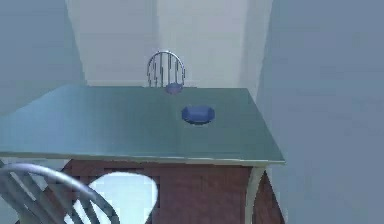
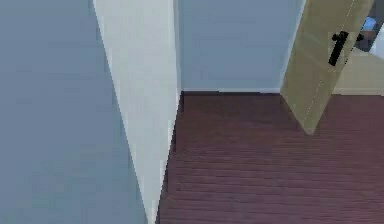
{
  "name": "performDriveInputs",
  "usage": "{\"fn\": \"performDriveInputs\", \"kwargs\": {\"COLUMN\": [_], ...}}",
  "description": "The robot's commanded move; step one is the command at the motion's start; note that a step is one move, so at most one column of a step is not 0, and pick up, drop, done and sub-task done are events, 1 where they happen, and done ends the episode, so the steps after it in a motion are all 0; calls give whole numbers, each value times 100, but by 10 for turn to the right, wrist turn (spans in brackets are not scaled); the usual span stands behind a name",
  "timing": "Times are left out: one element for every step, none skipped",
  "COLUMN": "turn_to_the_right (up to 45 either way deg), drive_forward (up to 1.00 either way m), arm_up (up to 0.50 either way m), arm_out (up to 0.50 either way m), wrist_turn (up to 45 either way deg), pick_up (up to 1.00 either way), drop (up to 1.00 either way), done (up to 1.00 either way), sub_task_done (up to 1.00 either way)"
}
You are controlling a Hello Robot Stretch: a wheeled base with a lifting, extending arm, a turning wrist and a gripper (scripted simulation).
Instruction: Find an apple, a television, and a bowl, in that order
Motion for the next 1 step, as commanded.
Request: {"fn": "performDriveInputs", "kwargs": {"turn_to_the_right": [0], "drive_forward": [0], "arm_up": [0], "arm_out": [0], "wrist_turn": [0], "pick_up": [0], "drop": [0], "done": [100], "sub_task_done": [0]}}
